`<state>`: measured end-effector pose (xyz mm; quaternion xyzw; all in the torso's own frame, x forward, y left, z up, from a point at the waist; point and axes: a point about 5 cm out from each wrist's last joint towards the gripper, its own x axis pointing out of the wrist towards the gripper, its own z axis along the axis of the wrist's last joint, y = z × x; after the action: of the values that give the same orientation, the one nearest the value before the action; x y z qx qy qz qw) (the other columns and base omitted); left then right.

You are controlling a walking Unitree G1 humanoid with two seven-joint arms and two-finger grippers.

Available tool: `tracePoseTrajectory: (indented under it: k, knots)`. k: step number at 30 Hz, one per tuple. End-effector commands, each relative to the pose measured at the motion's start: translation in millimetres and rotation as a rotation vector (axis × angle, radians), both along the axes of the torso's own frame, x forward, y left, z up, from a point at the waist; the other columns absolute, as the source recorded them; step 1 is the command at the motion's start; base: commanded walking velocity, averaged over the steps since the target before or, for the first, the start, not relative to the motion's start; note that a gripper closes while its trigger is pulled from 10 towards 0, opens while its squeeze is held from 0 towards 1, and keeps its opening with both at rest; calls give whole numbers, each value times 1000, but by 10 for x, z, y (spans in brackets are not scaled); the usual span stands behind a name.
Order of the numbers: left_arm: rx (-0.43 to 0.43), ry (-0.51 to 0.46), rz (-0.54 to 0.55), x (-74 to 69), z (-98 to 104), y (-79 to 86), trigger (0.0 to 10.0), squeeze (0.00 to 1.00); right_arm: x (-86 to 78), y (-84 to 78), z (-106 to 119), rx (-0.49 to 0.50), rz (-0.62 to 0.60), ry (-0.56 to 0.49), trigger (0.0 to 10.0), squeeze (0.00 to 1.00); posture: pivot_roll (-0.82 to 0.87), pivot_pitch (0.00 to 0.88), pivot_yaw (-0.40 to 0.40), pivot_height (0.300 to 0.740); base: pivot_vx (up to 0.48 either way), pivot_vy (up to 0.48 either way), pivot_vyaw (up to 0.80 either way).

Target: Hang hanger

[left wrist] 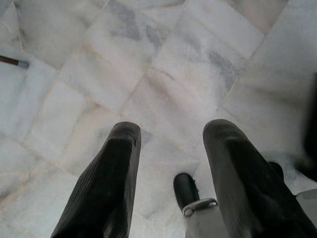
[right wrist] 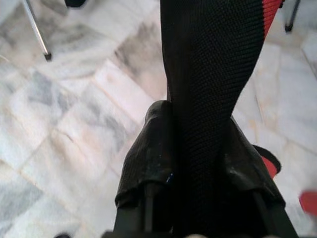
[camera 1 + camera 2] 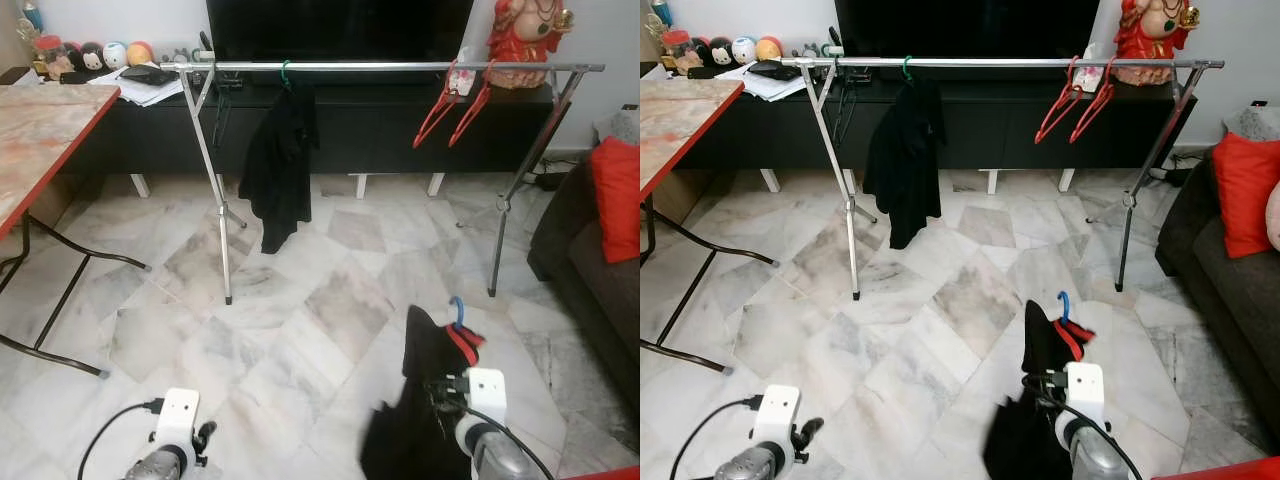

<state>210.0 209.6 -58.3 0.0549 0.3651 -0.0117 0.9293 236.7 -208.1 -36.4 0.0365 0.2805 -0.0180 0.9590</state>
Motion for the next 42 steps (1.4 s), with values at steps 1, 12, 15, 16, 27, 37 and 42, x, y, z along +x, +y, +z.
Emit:
tracePoseTrajectory:
  k: [1, 12, 15, 16, 27, 37, 42]
  knots:
    - [7, -5, 8, 18, 6, 7, 10000, 0, 91, 9, 76, -4, 0, -54, 10000, 0, -60, 0, -40, 740, 0, 304, 0]
    - [-1, -20, 11, 64, 21, -6, 10000, 0, 83, 86, 48, 5, 12, -53, 10000, 0, -48, 0, -40, 740, 0, 310, 0]
    - [-3, -22, 11, 69, 24, -5, 10000, 0, 81, 89, 45, 4, 12, -53, 10000, 0, -48, 0, -39, 740, 0, 319, 0]
    - [-4, -23, 11, 69, 24, -2, 10000, 0, 80, 93, 44, 5, 12, -54, 10000, 0, -49, 0, -37, 740, 0, 315, 0]
    - [-12, -32, 13, 90, 37, 4, 10000, 0, 109, 110, 58, 4, 13, -62, 10000, 0, -46, 0, -33, 740, 0, 318, 0]
    - [-17, -32, 9, 111, 43, -4, 10000, 0, 117, 120, 61, 2, 17, -67, 10000, 0, -45, 0, -32, 740, 0, 318, 0]
    - [-15, -34, 2, 112, 44, -8, 10000, 0, 126, 121, 66, 2, 17, -69, 10000, 0, -45, 0, -32, 740, 0, 64, 0]
